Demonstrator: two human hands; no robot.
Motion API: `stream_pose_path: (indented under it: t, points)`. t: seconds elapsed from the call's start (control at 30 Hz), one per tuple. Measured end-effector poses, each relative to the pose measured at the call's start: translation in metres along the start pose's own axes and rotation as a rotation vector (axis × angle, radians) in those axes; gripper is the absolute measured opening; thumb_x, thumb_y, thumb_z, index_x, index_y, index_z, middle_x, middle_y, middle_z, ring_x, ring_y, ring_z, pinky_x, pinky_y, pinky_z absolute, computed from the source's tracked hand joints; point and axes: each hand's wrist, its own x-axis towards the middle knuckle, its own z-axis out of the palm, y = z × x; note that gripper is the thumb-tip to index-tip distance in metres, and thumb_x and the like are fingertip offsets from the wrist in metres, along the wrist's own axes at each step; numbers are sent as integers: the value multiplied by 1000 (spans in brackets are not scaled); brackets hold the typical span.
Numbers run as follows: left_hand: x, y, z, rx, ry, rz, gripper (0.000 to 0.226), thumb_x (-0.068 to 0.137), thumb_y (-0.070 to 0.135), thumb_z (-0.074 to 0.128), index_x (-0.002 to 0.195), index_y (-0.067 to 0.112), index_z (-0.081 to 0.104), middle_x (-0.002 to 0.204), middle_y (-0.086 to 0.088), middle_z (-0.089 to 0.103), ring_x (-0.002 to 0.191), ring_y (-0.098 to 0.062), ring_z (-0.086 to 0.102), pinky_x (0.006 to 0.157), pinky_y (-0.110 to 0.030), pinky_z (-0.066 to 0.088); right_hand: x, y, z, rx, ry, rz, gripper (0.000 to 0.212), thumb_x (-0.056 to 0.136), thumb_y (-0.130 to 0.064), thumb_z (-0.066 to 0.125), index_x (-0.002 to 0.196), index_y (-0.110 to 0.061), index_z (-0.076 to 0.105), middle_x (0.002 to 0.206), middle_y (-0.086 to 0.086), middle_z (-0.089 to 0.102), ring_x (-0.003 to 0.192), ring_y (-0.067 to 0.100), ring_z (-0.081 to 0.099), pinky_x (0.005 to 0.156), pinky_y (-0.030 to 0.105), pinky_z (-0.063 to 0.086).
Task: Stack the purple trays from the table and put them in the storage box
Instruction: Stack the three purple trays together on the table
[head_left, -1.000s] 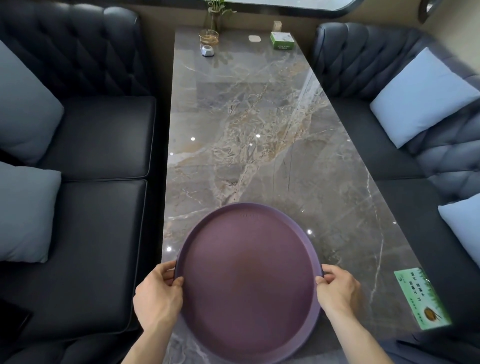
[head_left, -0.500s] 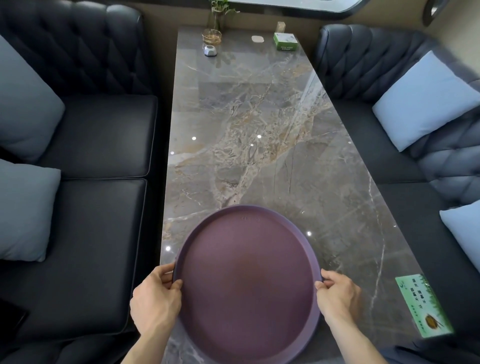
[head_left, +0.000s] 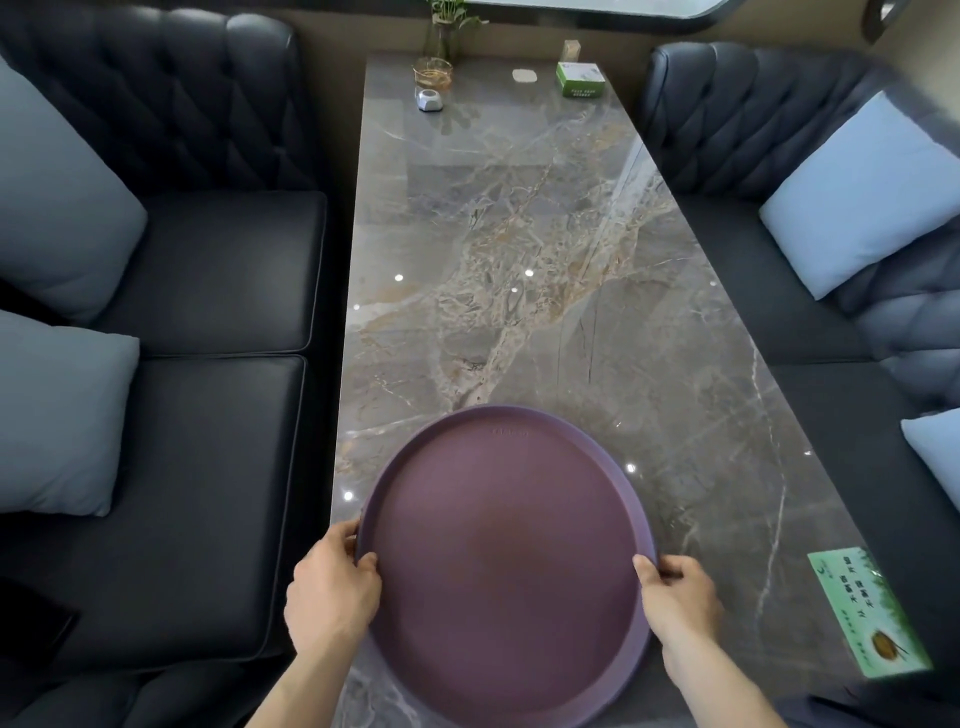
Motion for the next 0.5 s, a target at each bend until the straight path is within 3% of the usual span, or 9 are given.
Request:
stream_pose_path:
  t: [0.1,0.2,0.33,0.5]
  points:
    - [4,-2,6,-77,-65,-49,42,88,21,66,129,25,60,118,2,72,110,-30,65,89,-41,48,-3,5,5,-52,-29,-4,30,91,-33,67,106,-7,64,90,10,66,90,31,57,87,41,47]
    - [9,-1,8,-182,-113,-158,45,84,36,73,125,22,60,108,2,67,107,-29,64,93,-43,49,-2,1,0,-99,-76,-41,43,86,-44,69,110,-10,62,103,10,67,100,33,60,86,40,47]
    - [2,4,2,-321,-103,-169,37,83,43,73,109,25,54,107,-1,64,99,-26,60,92,-45,49,-13,-14,-8,-4,-136,-94,34,89,-41,67,103,-13,55,98,7,61,84,26,56,75,37,42]
    - [-4,21,-28,-495,-111,-135,43,87,47,68,112,21,44,100,0,62,91,-24,63,81,-43,51,-27,-59,-13,106,-237,-174,31,92,-41,62,106,-16,50,98,1,56,81,17,53,71,36,40]
